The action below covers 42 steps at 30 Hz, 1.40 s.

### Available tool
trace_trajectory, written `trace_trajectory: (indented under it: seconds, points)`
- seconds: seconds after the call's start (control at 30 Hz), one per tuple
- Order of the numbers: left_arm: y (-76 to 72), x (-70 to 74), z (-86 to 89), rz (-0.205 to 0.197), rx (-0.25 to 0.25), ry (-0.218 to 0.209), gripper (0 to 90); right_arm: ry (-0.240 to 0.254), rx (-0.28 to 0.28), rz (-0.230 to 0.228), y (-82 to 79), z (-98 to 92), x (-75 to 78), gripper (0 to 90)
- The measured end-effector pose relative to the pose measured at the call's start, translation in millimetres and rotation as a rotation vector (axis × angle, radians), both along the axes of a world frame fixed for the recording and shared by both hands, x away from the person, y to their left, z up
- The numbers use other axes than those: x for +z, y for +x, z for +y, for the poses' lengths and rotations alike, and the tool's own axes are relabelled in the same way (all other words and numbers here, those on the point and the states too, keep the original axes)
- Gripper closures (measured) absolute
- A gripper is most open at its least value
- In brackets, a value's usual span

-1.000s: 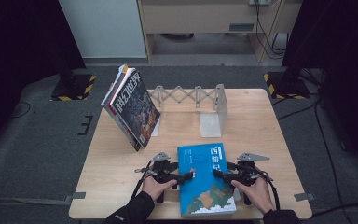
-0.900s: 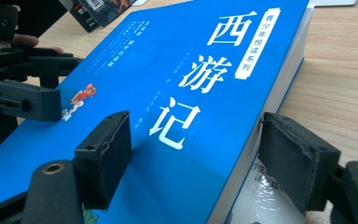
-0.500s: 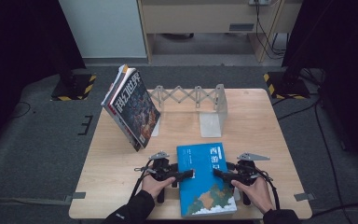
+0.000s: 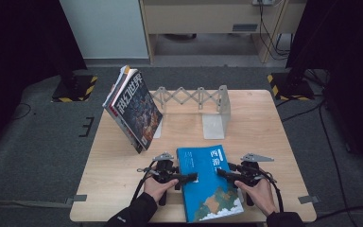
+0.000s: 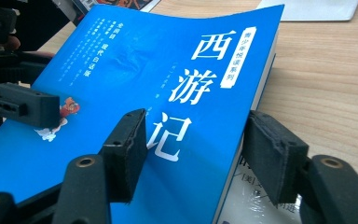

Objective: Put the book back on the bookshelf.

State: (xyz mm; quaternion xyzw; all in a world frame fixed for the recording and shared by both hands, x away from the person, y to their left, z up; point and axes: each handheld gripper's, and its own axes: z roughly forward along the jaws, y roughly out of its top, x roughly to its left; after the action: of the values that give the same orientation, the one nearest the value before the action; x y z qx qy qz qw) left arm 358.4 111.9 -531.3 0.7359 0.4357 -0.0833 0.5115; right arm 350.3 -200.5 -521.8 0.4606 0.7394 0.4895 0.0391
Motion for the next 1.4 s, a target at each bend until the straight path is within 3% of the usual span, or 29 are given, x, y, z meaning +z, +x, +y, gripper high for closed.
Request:
trace_trajectory:
  seconds: [0.1, 0.17, 0.23, 0.33, 0.47, 0.63, 0.83, 1.0, 1.13, 1.4]
  points:
    - [-0.1, 0.1, 2.1, 0.003, 0.009, -0.012, 27.4, 0.003, 0.006, 0.007, 0.5, -1.2, 0.2, 40.2]
    - [0.6, 2.3, 7.1, 0.011, 0.024, -0.074, 37.1, -0.002, 0.004, 0.006, -0.3, -2.9, 0.6, 39.8]
    - [0.1, 4.6, 5.8, 0.001, 0.02, -0.059, 39.5, 0.009, 0.003, 0.015, -1.6, -5.7, -0.2, 39.7]
    - [0.6, 1.8, 6.2, 0.021, 0.028, -0.061, 38.8, 0.022, -0.013, 0.025, -2.6, -5.2, -1.9, 39.2]
    - [0.3, 3.9, 2.5, 0.005, 0.021, -0.041, 36.7, 0.022, -0.019, 0.033, -2.8, -5.3, -0.8, 41.8]
    - [2.1, 5.1, -5.2, 0.003, 0.017, -0.035, 37.5, 0.014, -0.015, 0.02, -2.0, -6.7, 0.7, 45.8]
    - [6.8, 7.4, -14.1, 0.027, 0.005, -0.022, 38.5, 0.025, -0.011, 0.02, -0.7, -6.5, 0.6, 46.8]
    - [7.6, 6.9, -14.0, 0.038, 0.003, -0.024, 39.3, 0.026, -0.008, 0.027, 0.1, -6.8, 0.3, 46.2]
    - [6.2, 6.5, -13.9, 0.035, 0.014, -0.032, 40.8, 0.018, 0.015, 0.023, -0.5, -4.1, -1.9, 36.3]
    - [6.3, 10.2, -11.8, 0.059, 0.024, -0.067, 45.7, 0.041, -0.001, 0.049, -3.2, -3.2, -2.8, 36.4]
